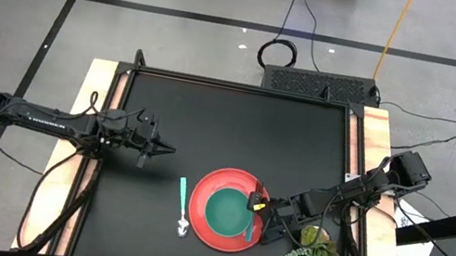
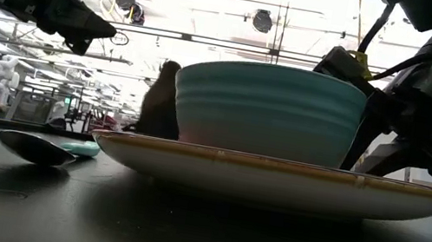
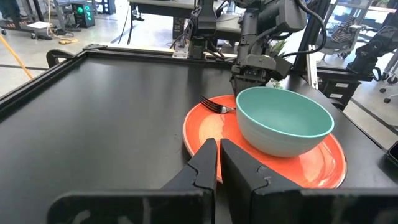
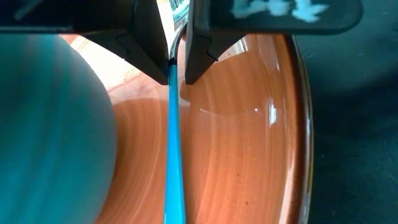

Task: Set table place
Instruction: Put the light blue fork on the orange plate to the right of the green bowl, then put the light green spoon into the green bowl

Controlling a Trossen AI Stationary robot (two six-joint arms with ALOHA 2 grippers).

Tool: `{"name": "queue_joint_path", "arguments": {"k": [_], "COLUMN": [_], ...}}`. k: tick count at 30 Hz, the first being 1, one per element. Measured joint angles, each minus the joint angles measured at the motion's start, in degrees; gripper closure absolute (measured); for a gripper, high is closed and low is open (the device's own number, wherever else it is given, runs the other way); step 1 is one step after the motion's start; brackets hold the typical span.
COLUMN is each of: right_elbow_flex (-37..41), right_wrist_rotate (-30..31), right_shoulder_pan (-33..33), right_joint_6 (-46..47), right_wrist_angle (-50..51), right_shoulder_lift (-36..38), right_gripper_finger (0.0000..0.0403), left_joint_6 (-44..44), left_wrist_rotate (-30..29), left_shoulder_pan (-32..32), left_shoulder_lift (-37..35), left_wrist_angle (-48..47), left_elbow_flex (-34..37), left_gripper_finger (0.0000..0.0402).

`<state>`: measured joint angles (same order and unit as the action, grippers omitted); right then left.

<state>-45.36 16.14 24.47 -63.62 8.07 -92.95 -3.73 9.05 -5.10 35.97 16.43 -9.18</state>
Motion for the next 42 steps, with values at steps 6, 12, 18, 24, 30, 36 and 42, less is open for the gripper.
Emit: {"name": "queue_joint_path", "arguments": {"k": [6, 12, 18, 24, 30, 36, 42], "right_elbow_flex": [-2.30, -4.09, -4.09, -4.10, -7.25, -10.47, -11.06], "right_wrist_rotate": [-0.60, -2.38, -2.82, -2.57, 4.00, 3.10, 3.10], "right_shoulder_pan": [0.00, 0.02, 0.00, 0.00, 1.52, 3.35, 3.76], "right_joint_6": [1.83, 2.85, 3.17, 3.18, 1.56, 4.70, 6.46], "right_wrist_angle": [4.98, 7.07, 7.19, 8.09, 13.56, 14.27, 15.79], "right_shoulder_lift": [0.00, 0.00, 0.00, 0.00, 1.14, 4.49, 5.50], "right_gripper_finger": [0.0357, 0.0357, 0.0357, 0.0357, 0.0359, 0.0398, 0.0402], "left_joint_6": [0.00, -0.02, -0.56, -0.90, -0.90, -0.87, -0.50], "left_wrist_rotate": [0.00, 0.01, 0.03, 0.08, 0.10, 0.07, 0.08], "left_shoulder_pan": [0.00, 0.00, 0.02, 0.02, 0.02, 0.00, 0.01], "left_shoulder_lift": [0.02, 0.00, 0.01, 0.02, 0.02, 0.02, 0.02], "left_wrist_angle": [-0.44, -0.40, -0.40, -0.42, -0.44, -1.05, -1.40], "left_elbow_flex": [0.01, 0.01, 0.01, 0.01, 0.01, 0.00, 0.00], "left_gripper_finger": [0.0376, 0.0376, 0.0376, 0.0376, 0.0376, 0.0376, 0.0376]}}
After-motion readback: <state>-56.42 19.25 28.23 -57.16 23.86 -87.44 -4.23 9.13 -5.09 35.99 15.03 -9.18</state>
